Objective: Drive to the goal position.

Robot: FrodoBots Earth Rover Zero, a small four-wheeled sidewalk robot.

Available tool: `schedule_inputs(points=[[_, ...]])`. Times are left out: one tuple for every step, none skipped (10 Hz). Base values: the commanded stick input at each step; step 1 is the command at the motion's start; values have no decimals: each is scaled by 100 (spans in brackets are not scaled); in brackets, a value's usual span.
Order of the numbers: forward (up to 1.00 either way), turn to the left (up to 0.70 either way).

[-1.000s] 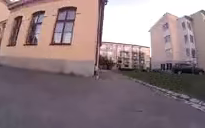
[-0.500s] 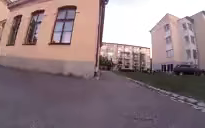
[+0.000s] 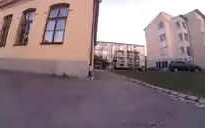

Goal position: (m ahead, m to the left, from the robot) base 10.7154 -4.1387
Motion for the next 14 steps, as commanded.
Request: schedule_inputs(points=[[50, -1], [50, -1], [50, -1], [50, -1], [50, -1], [50, -1], [50, -1], [50, -1], [50, -1], [50, -1], [50, -1], [50, -1], [50, -1], [50, -1]])
